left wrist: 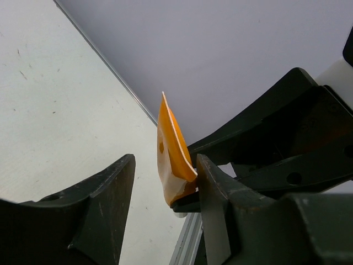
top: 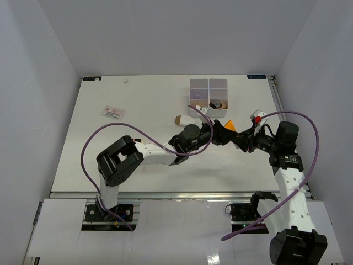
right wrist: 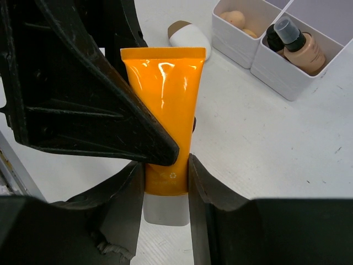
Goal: Organize the makeup
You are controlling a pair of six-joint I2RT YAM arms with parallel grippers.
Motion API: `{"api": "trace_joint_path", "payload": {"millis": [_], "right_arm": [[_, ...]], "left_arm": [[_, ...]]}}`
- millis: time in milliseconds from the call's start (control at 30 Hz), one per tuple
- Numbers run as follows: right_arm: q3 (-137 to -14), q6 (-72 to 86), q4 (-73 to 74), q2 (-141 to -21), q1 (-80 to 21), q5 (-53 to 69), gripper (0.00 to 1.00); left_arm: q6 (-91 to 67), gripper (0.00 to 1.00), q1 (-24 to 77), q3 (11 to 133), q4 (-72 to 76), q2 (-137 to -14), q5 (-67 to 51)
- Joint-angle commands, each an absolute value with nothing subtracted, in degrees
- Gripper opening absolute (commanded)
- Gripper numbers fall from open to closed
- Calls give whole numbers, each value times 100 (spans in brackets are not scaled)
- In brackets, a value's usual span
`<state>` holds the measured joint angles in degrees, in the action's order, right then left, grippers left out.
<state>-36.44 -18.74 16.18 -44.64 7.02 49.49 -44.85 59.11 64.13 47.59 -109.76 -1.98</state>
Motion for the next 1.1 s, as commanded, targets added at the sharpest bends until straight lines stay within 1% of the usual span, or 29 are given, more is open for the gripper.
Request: {"api": "trace_joint_path", "payload": {"millis": [0, 67, 100, 133, 200, 233, 333, 400, 567, 700, 800, 900, 967, 1000, 1067], "right_arm": [[-3592, -1765, 1209, -4373, 677, 4898, 24], [-3585, -1788, 1222, -4385, 677, 4933, 26], [-3580, -1813, 1222, -4380, 677, 4948, 30], [-3577, -1846, 1230, -4373, 677, 4972, 36], [-3577, -1940, 1273, -4351, 677, 5052, 54], [-3585, -1983, 1323, -4334, 677, 5078, 67], [-3618, -2187, 1471, -4295, 677, 5219, 82], [-3654, -2468, 1618, -4280, 677, 5367, 89], [-3704, -2861, 1929, -4247, 686, 5510, 93], [-3758, -2976, 2033, -4301, 686, 5496, 93], [-3833, -3058, 2189, -4354, 694, 5541, 93], [-3933, -3428, 2416, -4426, 703, 5571, 96], [-4071, -3817, 2722, -4523, 712, 5656, 98], [-4151, -3998, 2873, -4573, 712, 5686, 98], [-4366, -4618, 3631, -4724, 712, 5805, 97]], "left_arm": [[-4404, 53, 5950, 6641, 4756, -10966, -176], [-4328, 47, 5950, 6683, 4679, -10958, -204], [-4293, 46, 5950, 6702, 4645, -10949, -214], [-4255, 45, 5949, 6723, 4605, -10935, -227], [-4168, 42, 5942, 6766, 4511, -10899, -263], [-4086, 42, 5941, 6792, 4485, -10874, -264], [-3905, 41, 5938, 6741, 4388, -10722, -280], [-3731, 41, 5917, 6640, 4290, -10596, -336], [-3507, 39, 5716, 6275, 4035, -10148, -501], [-3294, 36, 5522, 5943, 3831, -9770, -671], [-3138, 38, 5425, 5696, 3682, -9568, -732], [-2919, 44, 5322, 5484, 3405, -9243, -705], [-2708, 51, 5218, 5485, 3010, -8999, -726], [-2592, 53, 5173, 5525, 2803, -8898, -756], [-2297, 61, 5061, 5620, 2314, -8673, -871]]}}
